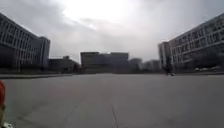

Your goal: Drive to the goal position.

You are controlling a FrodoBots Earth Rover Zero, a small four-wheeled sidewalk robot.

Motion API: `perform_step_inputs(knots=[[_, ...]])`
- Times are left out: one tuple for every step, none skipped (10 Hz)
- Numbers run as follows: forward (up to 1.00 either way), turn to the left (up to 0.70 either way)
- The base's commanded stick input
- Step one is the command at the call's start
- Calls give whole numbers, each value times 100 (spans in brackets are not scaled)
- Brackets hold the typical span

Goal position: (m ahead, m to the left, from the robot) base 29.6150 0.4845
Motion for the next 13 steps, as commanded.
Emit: perform_step_inputs(knots=[[100, 0], [100, 0], [100, 0], [100, 0], [100, 0], [100, 0], [100, 0], [100, 0], [100, 0], [100, 0], [100, 0], [100, 0], [100, 0]])
